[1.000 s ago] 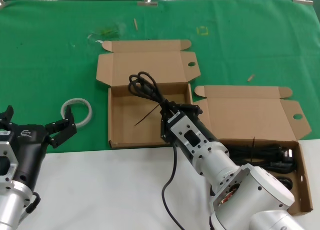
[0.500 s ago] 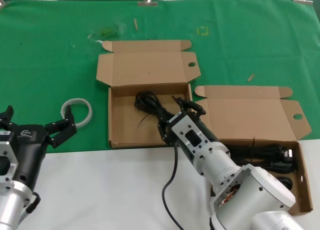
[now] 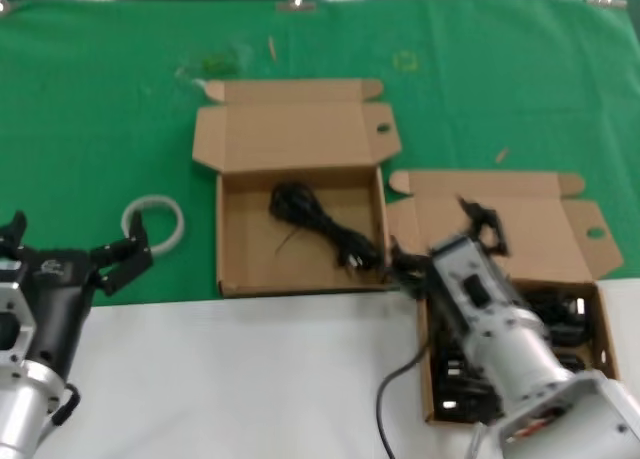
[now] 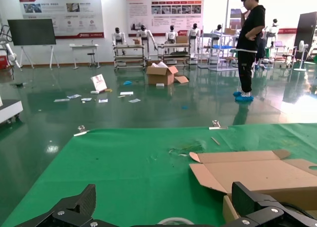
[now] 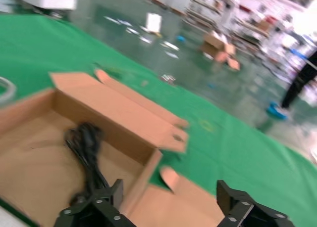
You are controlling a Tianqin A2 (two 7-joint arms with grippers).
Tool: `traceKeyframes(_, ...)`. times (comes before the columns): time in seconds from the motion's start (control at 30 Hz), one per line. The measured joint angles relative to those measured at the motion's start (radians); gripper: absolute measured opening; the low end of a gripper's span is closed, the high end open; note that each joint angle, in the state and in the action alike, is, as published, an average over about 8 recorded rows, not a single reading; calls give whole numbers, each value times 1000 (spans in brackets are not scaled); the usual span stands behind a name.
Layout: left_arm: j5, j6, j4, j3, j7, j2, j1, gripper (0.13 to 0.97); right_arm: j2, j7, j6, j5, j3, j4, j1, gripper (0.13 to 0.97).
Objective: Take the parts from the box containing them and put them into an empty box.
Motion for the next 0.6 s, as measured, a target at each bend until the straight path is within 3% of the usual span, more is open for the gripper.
traceKeyframes(0.27, 0, 0, 0, 0, 0, 0, 0, 965, -1, 68, -12, -23, 94, 82, -96, 730)
traceKeyframes(0.6, 0, 0, 0, 0, 0, 0, 0, 965, -2, 216, -55, -130, 117, 73, -100, 873)
